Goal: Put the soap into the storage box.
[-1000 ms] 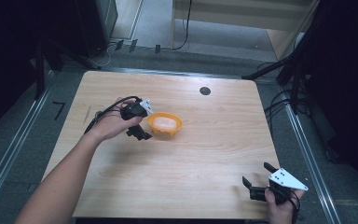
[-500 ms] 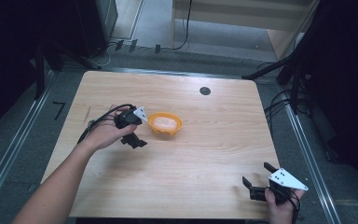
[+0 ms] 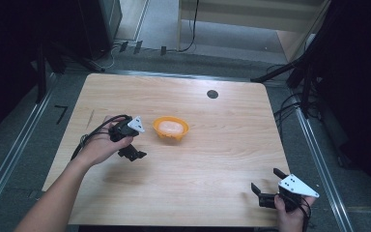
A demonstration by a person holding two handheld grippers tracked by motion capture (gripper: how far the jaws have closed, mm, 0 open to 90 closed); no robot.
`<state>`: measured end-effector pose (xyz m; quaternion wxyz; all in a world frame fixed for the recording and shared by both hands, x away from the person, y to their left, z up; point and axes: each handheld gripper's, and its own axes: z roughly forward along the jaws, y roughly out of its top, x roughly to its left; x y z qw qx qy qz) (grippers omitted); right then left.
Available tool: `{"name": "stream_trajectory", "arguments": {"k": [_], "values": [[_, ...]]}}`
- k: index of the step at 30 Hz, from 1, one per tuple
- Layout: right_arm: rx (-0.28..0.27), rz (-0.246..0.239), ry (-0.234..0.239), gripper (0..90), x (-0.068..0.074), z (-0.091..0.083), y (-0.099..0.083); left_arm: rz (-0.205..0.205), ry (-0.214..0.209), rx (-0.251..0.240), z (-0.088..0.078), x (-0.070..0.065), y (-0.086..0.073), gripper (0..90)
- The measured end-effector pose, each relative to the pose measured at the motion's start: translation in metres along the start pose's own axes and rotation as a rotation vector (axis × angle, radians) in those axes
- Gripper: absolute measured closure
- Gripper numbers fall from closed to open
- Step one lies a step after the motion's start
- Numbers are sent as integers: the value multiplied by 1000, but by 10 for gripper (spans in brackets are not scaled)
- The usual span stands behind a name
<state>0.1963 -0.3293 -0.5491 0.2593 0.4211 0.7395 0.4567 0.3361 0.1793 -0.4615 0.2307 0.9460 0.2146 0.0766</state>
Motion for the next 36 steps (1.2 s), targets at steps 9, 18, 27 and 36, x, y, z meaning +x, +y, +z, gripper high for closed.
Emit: {"name": "stream_trajectory", "arguments": {"k": [9,18,27,36], "values": [[2,-1,-1,0,0,0,0,-11,20,-10,-4,-10,-19,78],[5,-1,-1,0,1,0,0,-42,30,-70,-10,-21,-42,78],[6,-5,-2,0,1,0,0,-76,57,-164,-19,-34,-65,79],[8,-8,-5,0,1,1,0,-141,95,-258,-26,-44,-95,78]]}}
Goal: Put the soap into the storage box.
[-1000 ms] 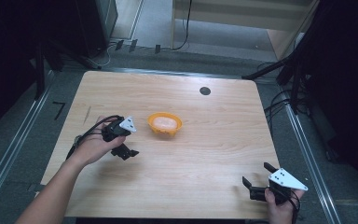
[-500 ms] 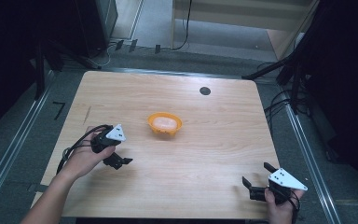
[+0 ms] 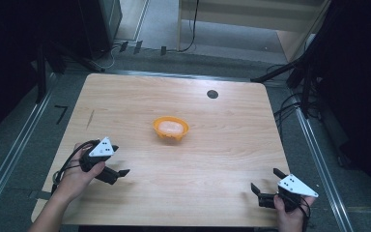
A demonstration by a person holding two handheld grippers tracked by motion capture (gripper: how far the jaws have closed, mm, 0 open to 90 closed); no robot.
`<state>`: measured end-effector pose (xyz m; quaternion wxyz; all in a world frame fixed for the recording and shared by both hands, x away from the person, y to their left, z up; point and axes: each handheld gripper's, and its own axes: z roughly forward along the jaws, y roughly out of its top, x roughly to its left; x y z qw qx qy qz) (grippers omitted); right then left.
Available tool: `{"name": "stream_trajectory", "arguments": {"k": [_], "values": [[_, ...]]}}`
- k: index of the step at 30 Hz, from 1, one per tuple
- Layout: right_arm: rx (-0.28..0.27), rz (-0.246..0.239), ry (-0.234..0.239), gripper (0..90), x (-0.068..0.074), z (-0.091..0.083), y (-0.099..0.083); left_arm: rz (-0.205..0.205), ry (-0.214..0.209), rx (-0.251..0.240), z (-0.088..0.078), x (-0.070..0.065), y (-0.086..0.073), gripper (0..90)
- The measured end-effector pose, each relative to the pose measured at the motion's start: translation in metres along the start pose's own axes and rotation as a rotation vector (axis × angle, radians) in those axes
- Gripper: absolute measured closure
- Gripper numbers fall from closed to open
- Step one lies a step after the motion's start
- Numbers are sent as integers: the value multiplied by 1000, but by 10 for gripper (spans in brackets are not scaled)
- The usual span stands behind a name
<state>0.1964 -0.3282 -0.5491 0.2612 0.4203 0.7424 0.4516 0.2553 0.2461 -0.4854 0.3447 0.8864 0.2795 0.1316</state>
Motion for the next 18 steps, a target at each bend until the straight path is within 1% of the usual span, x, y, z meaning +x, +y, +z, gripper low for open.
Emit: {"name": "stream_trajectory", "arguments": {"k": [3,5,7,9,10,12,14,18], "values": [[2,-1,-1,0,0,0,0,-23,16,-25,-6,0,-10,78],[3,-4,-2,0,0,0,0,-47,16,-43,-9,0,-17,78],[3,-4,-2,0,0,0,0,-65,34,-61,-13,0,-24,78],[3,-2,-3,0,0,0,0,-91,35,-91,-16,-1,-31,78],[4,-2,-3,0,1,1,0,-101,45,-107,-18,-1,-35,78],[4,-2,-4,0,1,1,0,-130,45,-146,-22,-2,-41,78],[6,-2,-4,0,1,1,0,-141,62,-161,-25,-3,-47,78],[7,-5,-6,0,1,1,0,-184,91,-231,-36,-3,-60,78]]}}
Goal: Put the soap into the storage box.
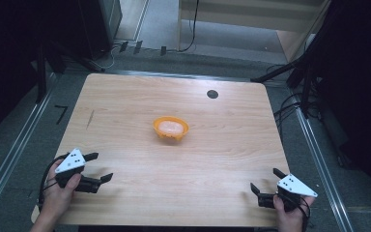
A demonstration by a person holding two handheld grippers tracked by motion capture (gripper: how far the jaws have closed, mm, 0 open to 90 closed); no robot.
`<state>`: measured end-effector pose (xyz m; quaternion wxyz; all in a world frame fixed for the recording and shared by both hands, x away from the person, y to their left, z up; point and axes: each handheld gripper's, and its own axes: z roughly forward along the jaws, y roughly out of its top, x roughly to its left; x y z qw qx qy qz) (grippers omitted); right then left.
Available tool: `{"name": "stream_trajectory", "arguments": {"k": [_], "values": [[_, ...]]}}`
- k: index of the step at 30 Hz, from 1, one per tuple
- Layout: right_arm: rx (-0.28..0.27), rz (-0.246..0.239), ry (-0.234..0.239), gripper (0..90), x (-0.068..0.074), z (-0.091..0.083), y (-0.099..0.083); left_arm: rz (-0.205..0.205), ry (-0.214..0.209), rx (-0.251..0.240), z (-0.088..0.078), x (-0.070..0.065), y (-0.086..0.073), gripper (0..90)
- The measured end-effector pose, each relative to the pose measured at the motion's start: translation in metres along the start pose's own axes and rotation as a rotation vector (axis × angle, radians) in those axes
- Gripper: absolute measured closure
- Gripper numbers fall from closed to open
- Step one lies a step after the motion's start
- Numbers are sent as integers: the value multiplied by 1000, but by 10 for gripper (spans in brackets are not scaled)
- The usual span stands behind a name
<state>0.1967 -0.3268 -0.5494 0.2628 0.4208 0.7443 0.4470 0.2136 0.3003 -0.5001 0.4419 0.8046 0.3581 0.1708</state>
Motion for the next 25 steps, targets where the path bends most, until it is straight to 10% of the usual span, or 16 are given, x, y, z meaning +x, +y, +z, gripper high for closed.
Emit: {"name": "stream_trajectory", "arguments": {"k": [25], "values": [[5,-6,5,0,0,0,0,-87,20,-66,-4,3,-27,78]]}}
